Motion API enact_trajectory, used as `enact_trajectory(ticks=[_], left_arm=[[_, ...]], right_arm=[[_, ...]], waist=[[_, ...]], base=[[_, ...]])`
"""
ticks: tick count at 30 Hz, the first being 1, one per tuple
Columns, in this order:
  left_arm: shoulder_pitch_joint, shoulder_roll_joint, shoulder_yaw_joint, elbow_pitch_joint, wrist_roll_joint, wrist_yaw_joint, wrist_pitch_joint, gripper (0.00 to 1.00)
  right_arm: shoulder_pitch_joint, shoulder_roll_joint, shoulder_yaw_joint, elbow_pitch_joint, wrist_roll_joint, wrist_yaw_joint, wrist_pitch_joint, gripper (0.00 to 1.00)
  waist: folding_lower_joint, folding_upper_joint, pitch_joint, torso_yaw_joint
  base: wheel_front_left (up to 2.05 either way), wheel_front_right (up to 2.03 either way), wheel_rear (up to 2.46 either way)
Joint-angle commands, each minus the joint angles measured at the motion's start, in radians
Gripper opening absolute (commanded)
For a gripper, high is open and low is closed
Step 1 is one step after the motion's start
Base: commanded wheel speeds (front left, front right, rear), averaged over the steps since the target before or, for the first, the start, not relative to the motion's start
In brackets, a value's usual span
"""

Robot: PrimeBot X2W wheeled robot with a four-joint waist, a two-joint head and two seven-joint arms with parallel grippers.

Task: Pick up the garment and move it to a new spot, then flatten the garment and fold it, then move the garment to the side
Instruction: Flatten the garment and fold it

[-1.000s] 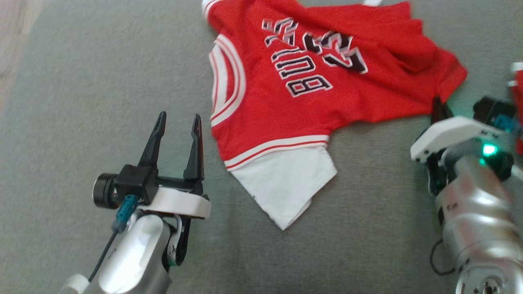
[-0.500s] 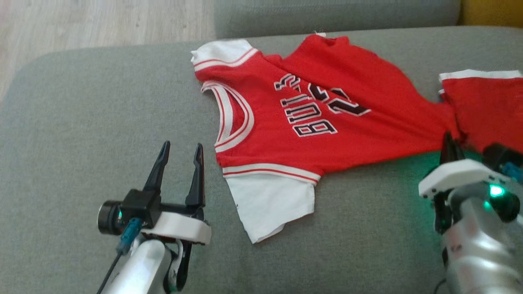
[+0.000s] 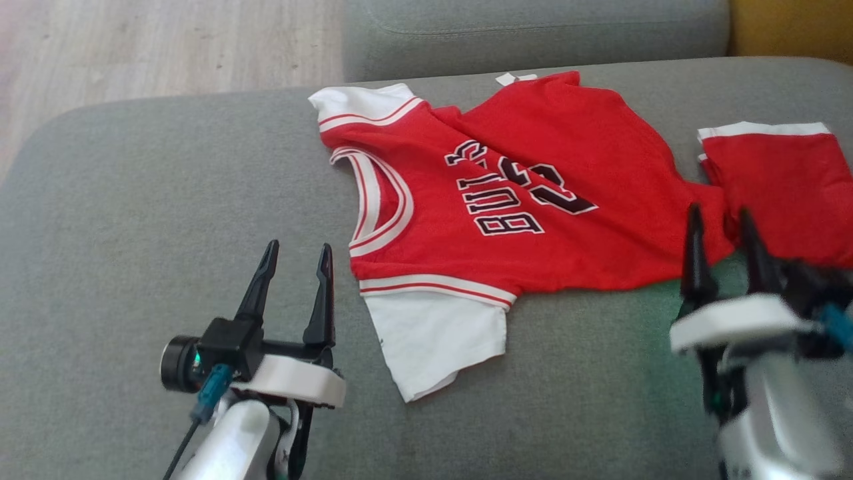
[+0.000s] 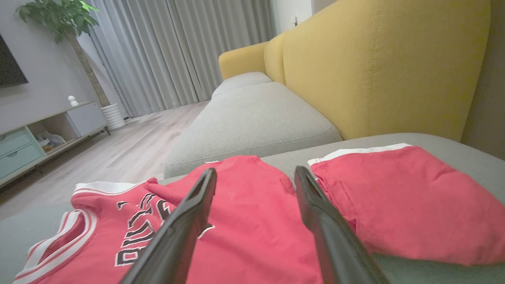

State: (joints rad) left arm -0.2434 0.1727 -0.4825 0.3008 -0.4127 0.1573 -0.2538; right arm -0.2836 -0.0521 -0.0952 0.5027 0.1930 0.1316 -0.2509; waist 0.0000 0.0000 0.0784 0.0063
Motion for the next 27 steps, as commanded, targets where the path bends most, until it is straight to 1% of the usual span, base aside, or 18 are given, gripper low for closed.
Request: enact_trajectory(ticks=[1,5,7,10,14,16,20,25,27], left_arm=[[-0.023,0.017,0.037,-0.033,-0.003,-0.001,-0.008,1.0],[-0.029,0.025,0.04,-0.034,-0.011,-0.007,-0.002,1.0],[-0.045,0.034,0.042,-0.033,-0.016,-0.014,0.015,1.0],[-0.092,0.052,0.041,-0.026,-0.026,-0.039,0.06,1.0],[-0.16,0.073,0.006,0.029,-0.061,-0.101,0.233,1.0],[-0.19,0.085,-0.007,0.061,-0.066,-0.112,0.31,1.0],[-0.234,0.089,-0.021,0.12,-0.076,-0.115,0.41,1.0],[-0.286,0.093,-0.021,0.201,-0.066,-0.092,0.448,1.0],[-0.306,0.09,-0.022,0.228,-0.069,-0.101,0.448,1.0]], right_arm=[[0.022,0.002,0.035,-0.054,0.017,-0.001,-0.011,1.0],[0.111,0.002,0.062,-0.194,0.055,-0.001,-0.011,1.0],[0.131,0.002,0.069,-0.239,0.067,-0.001,-0.011,1.0],[0.137,0.002,0.078,-0.285,0.068,-0.001,-0.011,1.0],[0.133,0.002,0.078,-0.32,0.07,-0.001,-0.011,1.0],[0.129,0.002,0.077,-0.328,0.074,-0.001,-0.011,1.0],[0.116,0.002,0.074,-0.337,0.088,-0.001,-0.011,1.0],[0.107,0.002,0.088,-0.343,0.098,-0.001,-0.011,1.0],[0.101,0.002,0.092,-0.344,0.103,-0.001,-0.011,1.0]], waist=[[0.0,0.0,0.003,-0.008],[0.0,0.0,0.016,-0.033],[0.0,0.0,0.025,-0.049],[0.0,0.0,0.042,-0.067],[0.0,0.0,0.067,-0.084],[0.0,0.0,0.083,-0.095],[0.0,0.0,0.118,-0.113],[0.0,0.0,0.154,-0.135],[0.0,0.0,0.166,-0.143]], base=[[0.0,0.0,0.0],[0.0,0.0,0.0],[0.0,0.0,0.0],[0.0,0.0,0.0],[0.0,0.0,0.0],[0.0,0.0,0.0],[0.0,0.0,0.0],[0.0,0.0,0.0],[0.0,0.0,0.0]])
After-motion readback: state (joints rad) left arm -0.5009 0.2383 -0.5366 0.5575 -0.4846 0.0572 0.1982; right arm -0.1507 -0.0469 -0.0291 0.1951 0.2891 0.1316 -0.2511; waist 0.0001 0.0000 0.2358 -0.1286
